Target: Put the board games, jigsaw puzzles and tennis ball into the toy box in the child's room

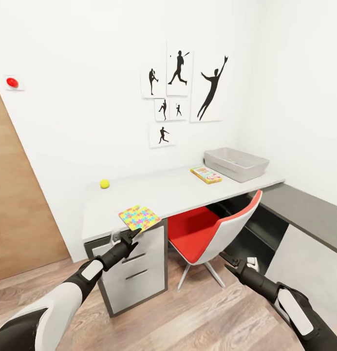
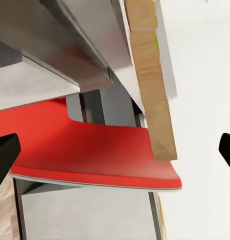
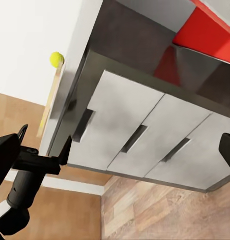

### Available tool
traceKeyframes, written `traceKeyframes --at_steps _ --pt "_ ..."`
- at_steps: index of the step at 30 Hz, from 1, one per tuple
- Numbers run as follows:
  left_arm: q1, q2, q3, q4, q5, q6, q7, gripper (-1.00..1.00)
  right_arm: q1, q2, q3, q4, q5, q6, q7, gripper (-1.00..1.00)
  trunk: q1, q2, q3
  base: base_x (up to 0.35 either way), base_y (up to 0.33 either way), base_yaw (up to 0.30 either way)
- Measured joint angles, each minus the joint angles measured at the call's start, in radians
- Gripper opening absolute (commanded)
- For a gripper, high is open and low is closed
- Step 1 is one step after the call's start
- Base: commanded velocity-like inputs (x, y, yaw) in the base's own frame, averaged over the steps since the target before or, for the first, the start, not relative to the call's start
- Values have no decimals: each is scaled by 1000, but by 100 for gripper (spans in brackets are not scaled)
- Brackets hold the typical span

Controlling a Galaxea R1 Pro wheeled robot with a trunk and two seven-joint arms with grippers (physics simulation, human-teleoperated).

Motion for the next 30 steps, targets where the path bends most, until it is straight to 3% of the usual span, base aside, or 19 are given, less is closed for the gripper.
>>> traceKeyframes --at_steps 27,30 --pt "0 0 1 0 1 1 0 100 0 0 -1 2 0 0 0 100 0 0 0 8 0 0" --pt "0 0 1 0 1 1 0 100 0 0 -1 2 0 0 0 100 -11 21 9 0 0 0"
